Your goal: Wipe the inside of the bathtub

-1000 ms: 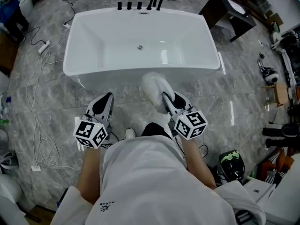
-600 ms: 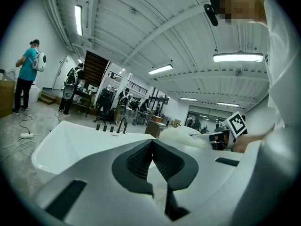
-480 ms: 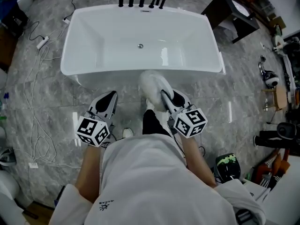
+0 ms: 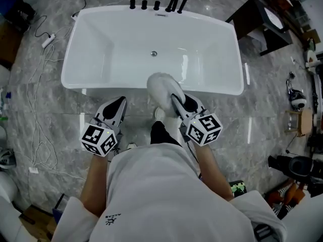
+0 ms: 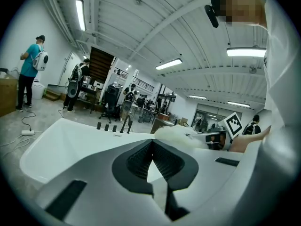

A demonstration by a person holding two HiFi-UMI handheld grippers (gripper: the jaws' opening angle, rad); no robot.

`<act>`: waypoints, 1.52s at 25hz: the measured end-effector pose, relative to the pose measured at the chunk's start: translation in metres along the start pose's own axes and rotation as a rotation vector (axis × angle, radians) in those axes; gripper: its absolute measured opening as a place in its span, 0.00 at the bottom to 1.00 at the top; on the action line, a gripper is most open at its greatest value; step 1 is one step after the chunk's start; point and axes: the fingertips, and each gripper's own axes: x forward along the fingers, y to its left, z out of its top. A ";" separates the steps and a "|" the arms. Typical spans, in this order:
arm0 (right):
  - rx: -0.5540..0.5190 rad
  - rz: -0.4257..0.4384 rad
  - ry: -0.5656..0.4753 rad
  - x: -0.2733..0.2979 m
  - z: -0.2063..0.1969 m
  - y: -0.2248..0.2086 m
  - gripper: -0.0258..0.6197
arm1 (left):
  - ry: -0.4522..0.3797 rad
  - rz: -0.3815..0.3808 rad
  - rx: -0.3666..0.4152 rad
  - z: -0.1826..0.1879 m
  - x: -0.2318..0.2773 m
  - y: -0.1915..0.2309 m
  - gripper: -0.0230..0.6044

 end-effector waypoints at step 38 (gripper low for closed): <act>0.097 0.147 0.191 0.137 -0.002 -0.148 0.19 | 0.172 0.100 0.027 0.017 0.177 0.067 0.05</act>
